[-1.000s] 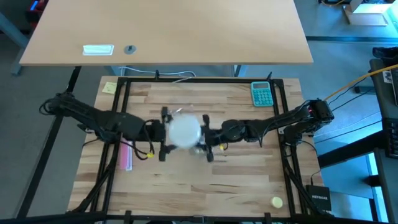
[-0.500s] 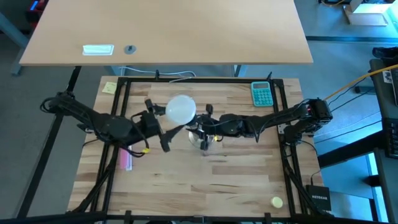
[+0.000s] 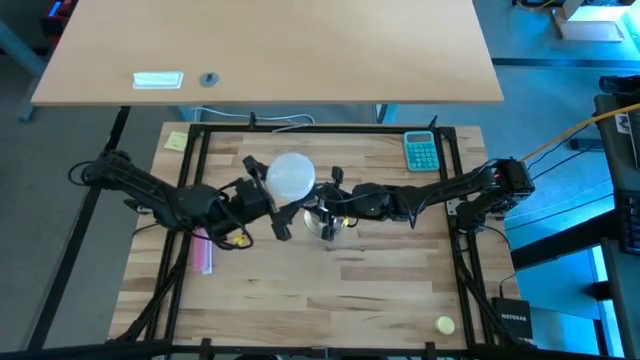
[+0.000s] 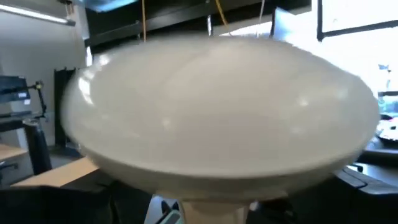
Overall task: Screw lightbulb
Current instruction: Insert the white lightbulb on the silver lamp
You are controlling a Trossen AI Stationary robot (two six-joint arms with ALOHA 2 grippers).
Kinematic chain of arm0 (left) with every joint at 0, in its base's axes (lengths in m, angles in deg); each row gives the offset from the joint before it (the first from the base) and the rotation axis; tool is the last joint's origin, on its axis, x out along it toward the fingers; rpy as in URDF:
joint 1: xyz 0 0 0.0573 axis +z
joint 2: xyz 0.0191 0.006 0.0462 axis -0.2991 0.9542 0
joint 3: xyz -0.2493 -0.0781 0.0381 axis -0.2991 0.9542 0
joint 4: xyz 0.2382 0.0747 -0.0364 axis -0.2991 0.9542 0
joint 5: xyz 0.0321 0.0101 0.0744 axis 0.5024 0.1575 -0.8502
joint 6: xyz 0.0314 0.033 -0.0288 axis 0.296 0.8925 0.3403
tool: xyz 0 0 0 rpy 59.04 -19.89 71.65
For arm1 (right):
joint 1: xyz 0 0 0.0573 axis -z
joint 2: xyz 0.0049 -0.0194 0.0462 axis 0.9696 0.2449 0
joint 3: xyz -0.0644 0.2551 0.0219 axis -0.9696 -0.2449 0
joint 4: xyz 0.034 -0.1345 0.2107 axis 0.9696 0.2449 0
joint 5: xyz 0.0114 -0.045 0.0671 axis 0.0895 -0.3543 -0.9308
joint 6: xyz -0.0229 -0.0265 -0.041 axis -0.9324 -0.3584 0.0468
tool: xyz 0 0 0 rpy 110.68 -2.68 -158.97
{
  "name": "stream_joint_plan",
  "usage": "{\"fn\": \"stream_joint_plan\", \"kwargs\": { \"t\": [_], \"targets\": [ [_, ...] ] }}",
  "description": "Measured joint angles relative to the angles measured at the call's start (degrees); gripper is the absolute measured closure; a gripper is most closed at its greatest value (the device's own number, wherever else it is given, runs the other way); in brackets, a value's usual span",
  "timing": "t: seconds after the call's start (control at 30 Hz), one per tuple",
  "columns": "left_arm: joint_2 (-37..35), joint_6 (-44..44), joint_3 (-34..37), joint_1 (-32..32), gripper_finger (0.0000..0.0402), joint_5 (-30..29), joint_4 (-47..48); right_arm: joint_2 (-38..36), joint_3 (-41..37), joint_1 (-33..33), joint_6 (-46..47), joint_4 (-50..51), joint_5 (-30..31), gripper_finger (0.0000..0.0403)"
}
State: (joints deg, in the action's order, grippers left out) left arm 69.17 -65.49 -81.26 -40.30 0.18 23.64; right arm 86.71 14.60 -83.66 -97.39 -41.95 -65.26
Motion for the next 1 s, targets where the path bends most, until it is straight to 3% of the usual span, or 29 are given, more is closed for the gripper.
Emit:
{"fn": "stream_joint_plan", "kwargs": {
  "t": [0.13, 0.33, 0.47, 0.6, 0.67, 0.83, 1.0],
  "targets": [
    [0.0, 0.7, 0.0, 0.8, 0.013, 0.0, 1.4, 0.0, 0.0, 0.0, 0.0, 0.1, 0.0, 0.0263],
    [0.0, 0.2, 0.0, 1.3, 0.0247, 1.3, 3.8, 0.1, 0.0, 0.0, 0.0, 0.0, -1.7, 0.0263],
    [-0.2, -0.8, -0.1, 1.3, 0.025, 2.1, 7.3, 0.1, -0.1, -0.1, -0.2, -0.1, -2.5, 0.0263],
    [-0.3, -2.1, -0.2, 1.3, 0.0253, 5.4, 10.1, 0.2, -0.2, -0.6, -1.4, -0.3, -7.6, 0.0263],
    [-0.6, -2.2, -0.2, 1.2, 0.0254, 10.0, 11.0, 0.2, -0.2, -1.2, -2.1, -1.5, -12.0, 0.0263],
    [-2.1, -3.4, -0.2, 1.6, 0.0257, 29.2, 15.5, 0.2, 1.0, -2.8, -2.1, -0.7, -28.6, 0.0263],
    [-2.3, -3.7, -0.4, 3.3, 0.0259, 42.7, 19.4, 0.2, 1.9, -3.9, -1.2, 1.1, -39.2, 0.0262]
  ]
}}
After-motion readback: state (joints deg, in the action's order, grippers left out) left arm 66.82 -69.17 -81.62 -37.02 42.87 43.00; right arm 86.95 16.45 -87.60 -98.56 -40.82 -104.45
